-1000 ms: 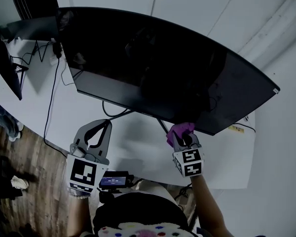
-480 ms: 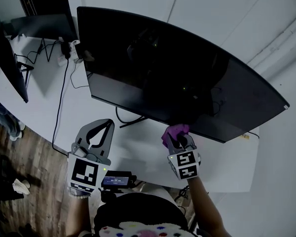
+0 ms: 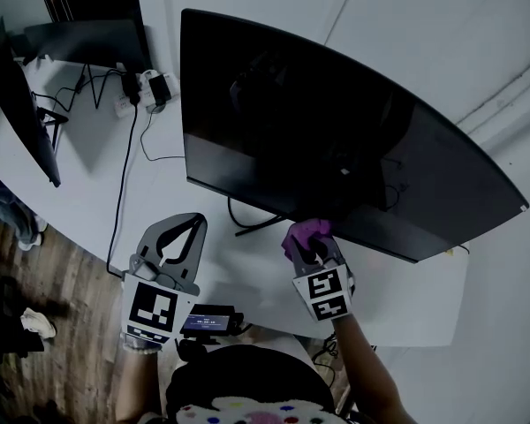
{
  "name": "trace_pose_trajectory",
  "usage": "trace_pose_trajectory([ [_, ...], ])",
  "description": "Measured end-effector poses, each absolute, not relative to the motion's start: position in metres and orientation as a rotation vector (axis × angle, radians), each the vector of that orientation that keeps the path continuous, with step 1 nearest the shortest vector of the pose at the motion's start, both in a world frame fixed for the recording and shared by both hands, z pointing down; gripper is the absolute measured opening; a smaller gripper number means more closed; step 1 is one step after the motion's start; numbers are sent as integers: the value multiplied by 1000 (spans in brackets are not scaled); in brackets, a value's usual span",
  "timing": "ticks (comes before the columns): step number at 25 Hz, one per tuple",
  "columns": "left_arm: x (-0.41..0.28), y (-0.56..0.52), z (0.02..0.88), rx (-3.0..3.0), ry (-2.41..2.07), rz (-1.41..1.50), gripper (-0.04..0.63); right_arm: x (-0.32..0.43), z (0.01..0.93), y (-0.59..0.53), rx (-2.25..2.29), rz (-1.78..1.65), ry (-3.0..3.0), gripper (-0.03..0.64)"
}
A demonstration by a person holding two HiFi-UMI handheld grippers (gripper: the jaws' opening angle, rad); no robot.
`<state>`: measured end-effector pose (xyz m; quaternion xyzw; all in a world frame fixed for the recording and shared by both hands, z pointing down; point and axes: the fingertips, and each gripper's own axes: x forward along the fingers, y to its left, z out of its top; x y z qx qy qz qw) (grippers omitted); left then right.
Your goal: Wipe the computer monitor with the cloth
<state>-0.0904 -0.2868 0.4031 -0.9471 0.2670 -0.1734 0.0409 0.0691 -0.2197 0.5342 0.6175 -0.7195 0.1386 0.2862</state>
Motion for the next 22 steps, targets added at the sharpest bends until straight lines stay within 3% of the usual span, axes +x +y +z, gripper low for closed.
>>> trace_pose_trajectory([
  [22,-173,-333,408,-2866,980,-519,6,-50,529,-317,1418,264,-2083,69],
])
